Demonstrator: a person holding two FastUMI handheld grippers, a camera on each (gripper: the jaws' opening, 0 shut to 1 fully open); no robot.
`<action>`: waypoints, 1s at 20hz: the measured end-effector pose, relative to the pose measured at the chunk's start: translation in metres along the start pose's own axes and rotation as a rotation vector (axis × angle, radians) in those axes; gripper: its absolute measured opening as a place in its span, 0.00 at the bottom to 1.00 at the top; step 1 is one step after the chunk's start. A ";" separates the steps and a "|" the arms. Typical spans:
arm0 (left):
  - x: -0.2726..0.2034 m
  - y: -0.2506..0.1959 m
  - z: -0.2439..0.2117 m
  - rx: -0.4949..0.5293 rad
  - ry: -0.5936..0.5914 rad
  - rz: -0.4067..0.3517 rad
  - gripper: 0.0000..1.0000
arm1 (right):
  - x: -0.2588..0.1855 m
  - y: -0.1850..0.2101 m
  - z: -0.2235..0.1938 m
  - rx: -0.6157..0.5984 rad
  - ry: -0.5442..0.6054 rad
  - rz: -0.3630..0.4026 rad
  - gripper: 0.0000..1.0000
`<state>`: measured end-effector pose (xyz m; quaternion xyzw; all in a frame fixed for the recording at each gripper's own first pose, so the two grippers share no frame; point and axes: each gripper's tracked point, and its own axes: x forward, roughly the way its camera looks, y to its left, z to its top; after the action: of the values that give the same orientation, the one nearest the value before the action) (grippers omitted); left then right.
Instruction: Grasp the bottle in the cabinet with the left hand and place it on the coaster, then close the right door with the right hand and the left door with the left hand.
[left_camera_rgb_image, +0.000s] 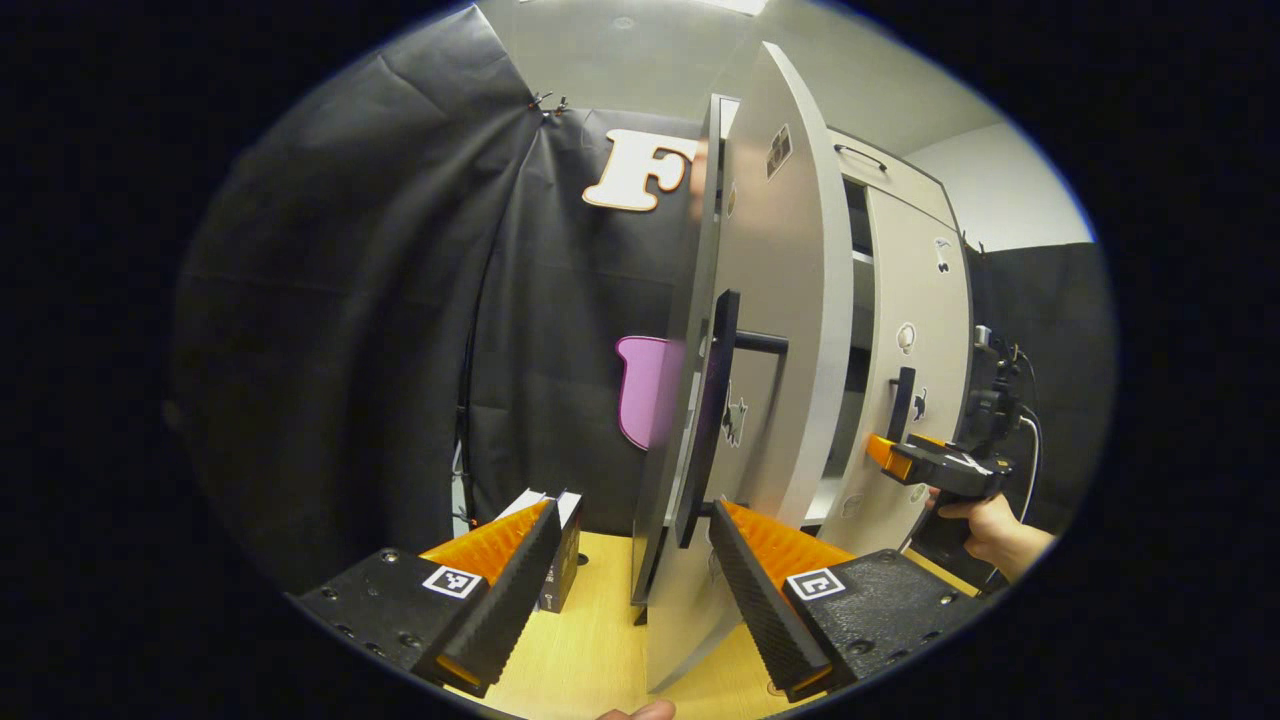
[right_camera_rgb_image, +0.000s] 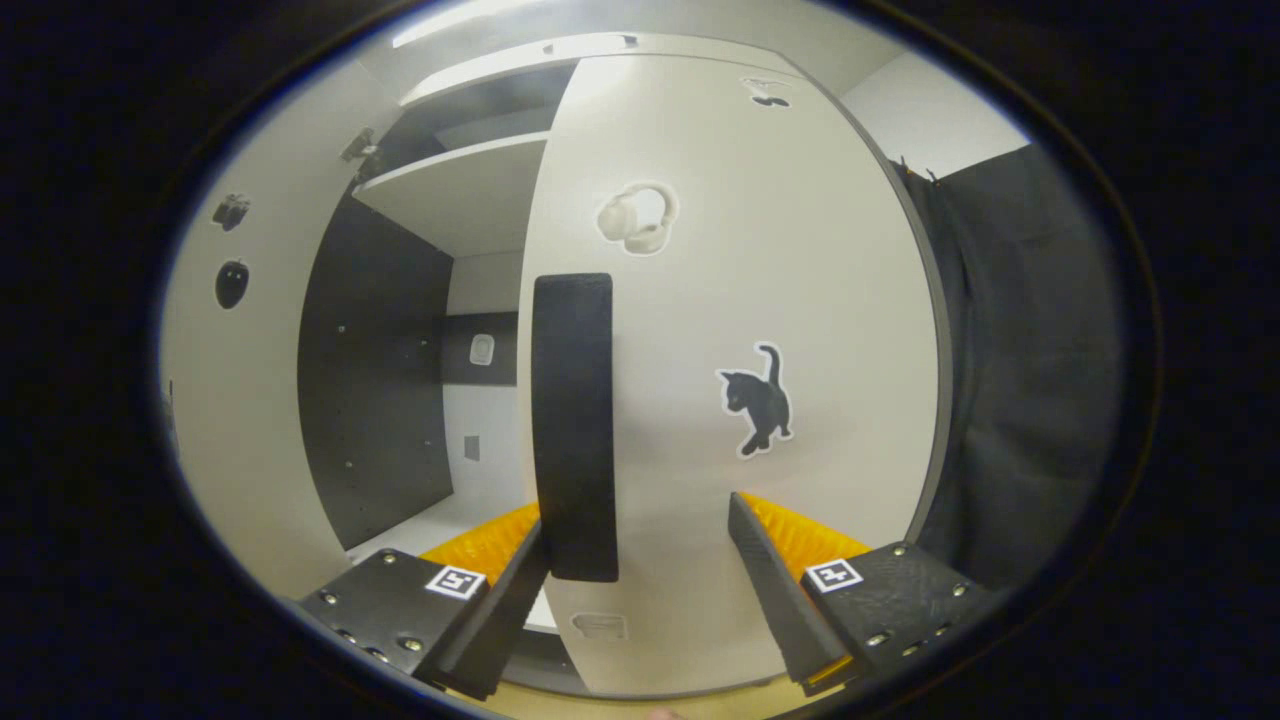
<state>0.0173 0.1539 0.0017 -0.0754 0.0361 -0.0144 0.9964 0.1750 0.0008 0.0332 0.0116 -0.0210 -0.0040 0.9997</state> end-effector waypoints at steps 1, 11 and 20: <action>0.001 -0.003 -0.001 -0.005 0.006 -0.015 0.95 | -0.001 0.000 -0.001 0.002 0.010 0.003 1.00; 0.010 -0.057 -0.007 0.030 0.008 -0.107 0.95 | -0.041 -0.005 -0.012 0.023 0.078 0.064 1.00; 0.033 -0.118 -0.019 -0.013 0.010 -0.175 0.95 | -0.089 -0.059 -0.015 0.071 0.105 0.044 1.00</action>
<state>0.0462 0.0331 -0.0015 -0.0847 0.0345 -0.1018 0.9906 0.0858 -0.0575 0.0132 0.0467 0.0311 0.0192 0.9982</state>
